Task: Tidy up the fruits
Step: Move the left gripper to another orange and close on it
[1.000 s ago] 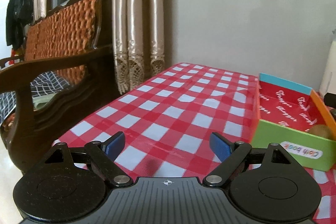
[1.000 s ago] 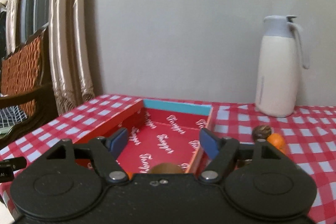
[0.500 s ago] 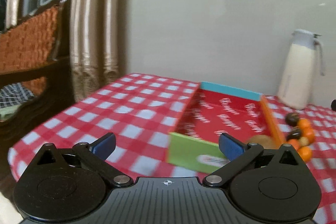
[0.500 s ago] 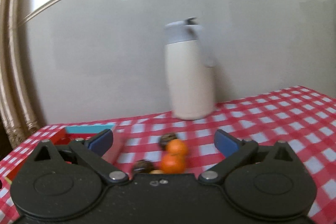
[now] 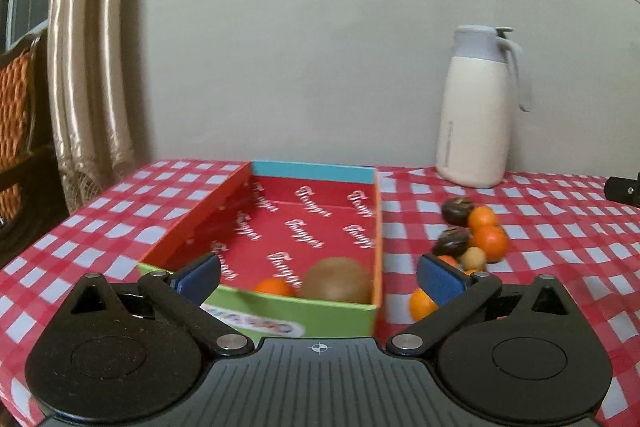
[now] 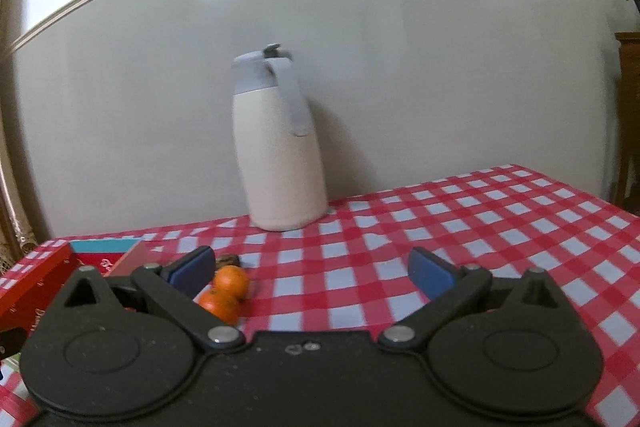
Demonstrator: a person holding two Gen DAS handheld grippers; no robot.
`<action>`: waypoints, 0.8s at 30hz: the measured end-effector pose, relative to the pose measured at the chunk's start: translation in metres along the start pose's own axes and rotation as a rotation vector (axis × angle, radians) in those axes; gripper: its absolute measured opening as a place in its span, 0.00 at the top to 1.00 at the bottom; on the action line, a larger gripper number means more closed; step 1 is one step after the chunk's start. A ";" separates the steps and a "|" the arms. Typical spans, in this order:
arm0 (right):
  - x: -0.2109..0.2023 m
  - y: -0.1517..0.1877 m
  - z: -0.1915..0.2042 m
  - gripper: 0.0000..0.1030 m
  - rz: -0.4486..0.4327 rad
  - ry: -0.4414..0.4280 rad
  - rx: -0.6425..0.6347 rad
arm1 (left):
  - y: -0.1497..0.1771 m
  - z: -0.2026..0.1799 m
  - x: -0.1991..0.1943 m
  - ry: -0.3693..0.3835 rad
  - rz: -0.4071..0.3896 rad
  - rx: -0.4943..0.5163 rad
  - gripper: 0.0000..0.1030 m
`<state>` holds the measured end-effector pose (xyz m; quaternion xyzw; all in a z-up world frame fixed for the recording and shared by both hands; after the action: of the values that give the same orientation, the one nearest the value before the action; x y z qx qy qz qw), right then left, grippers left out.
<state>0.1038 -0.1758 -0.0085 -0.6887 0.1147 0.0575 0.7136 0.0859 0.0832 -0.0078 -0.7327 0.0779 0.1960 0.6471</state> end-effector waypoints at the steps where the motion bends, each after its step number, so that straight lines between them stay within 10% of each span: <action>1: -0.001 0.000 -0.004 0.00 0.001 0.003 0.005 | 0.000 -0.005 -0.001 0.009 0.001 0.003 0.00; 13: -0.005 0.004 -0.042 0.00 0.005 0.051 0.018 | 0.010 -0.065 -0.005 0.132 -0.005 0.088 0.01; 24: -0.006 0.009 -0.059 0.00 0.012 0.079 0.018 | 0.021 -0.099 0.011 0.182 0.060 0.122 0.23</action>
<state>0.0914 -0.2338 -0.0169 -0.6835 0.1474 0.0334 0.7142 0.1063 -0.0151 -0.0228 -0.7039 0.1700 0.1429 0.6747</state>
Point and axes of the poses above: each gripper's, at about its wrist camera, not at the fingertips, and x roughly the way its jaws point, z to its left, y to its underside, the point moved 6 cm from there along x, roughly the way its jaws point, and after that the axes turned 7 degrees about -x, right-handed, at the moved point
